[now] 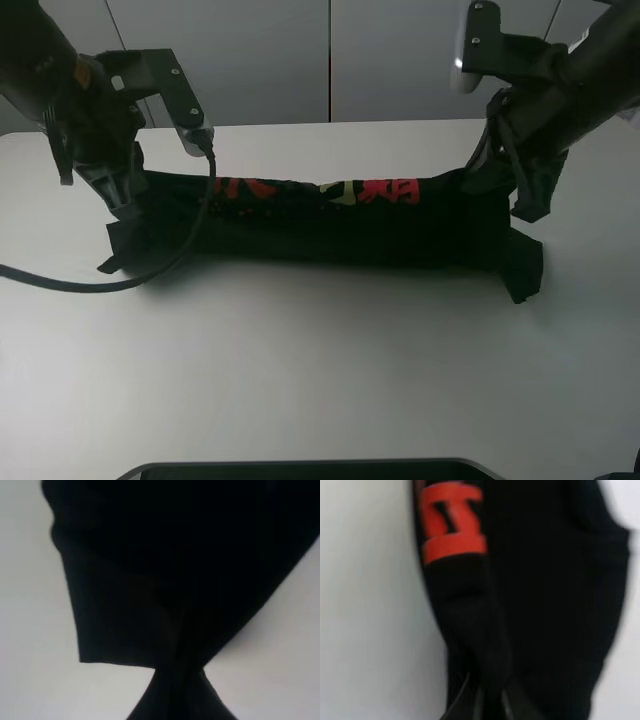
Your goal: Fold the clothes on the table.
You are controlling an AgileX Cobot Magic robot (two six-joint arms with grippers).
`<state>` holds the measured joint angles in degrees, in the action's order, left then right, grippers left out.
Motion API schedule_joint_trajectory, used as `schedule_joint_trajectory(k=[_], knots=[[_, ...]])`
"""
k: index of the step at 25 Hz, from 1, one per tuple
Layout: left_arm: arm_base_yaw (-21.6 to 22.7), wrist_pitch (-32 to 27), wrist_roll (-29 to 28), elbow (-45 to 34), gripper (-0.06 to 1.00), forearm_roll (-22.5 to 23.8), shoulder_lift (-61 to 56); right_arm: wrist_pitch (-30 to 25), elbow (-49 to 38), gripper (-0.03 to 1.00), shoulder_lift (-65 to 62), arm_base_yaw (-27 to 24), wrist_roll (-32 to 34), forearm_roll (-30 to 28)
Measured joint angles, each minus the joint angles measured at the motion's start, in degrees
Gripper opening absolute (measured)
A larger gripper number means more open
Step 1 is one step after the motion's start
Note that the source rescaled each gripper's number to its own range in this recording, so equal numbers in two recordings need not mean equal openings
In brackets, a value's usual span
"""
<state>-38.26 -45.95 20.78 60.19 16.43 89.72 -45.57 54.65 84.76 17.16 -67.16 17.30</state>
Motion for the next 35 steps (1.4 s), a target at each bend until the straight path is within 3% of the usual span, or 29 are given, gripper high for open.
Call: schedule_joint_trajectory(k=[3,6,13,18,20,21,24,25,26,28,30,35], knots=[[0.00,4.29,-6.38,0.00,0.00,4.94,0.13,6.49,0.00,0.00,0.11,0.00,3.39,-0.52],[0.00,6.36,-10.00,0.00,0.00,7.61,1.20,9.49,0.00,0.00,1.98,0.00,4.75,-1.28],[5.01,19.50,-16.17,0.00,0.00,9.10,7.98,19.13,0.00,0.00,9.86,0.00,13.64,-3.48],[8.45,24.19,-17.30,0.00,0.01,9.24,12.94,22.98,-0.09,0.01,15.35,0.00,19.50,-5.25],[9.21,25.35,-18.61,0.00,0.11,9.24,14.52,26.06,-0.09,0.09,16.39,0.00,23.13,-5.83],[9.34,25.72,-19.44,0.00,0.20,9.33,14.79,27.39,-0.09,0.17,16.68,0.00,24.62,-5.83],[9.66,27.83,-21.97,0.00,0.70,9.47,15.02,29.79,-0.09,0.60,16.77,0.00,27.39,-5.94],[9.66,29.04,-23.47,0.00,0.87,9.47,15.02,30.04,-0.09,0.79,16.77,0.00,28.59,-6.03],[9.66,29.80,-24.73,0.00,0.94,9.47,15.02,30.08,-0.09,0.89,16.77,0.00,30.01,-6.03],[9.66,30.09,-27.90,0.00,0.96,9.47,15.02,29.66,-0.09,0.98,16.77,0.00,33.19,-6.03],[9.66,28.63,-31.80,0.00,0.95,8.53,15.02,28.53,-0.09,1.00,16.77,0.00,39.21,-6.03],[9.77,15.86,-34.07,4.02,0.95,1.24,15.12,19.92,2.39,1.00,16.77,0.00,52.32,-7.53]])
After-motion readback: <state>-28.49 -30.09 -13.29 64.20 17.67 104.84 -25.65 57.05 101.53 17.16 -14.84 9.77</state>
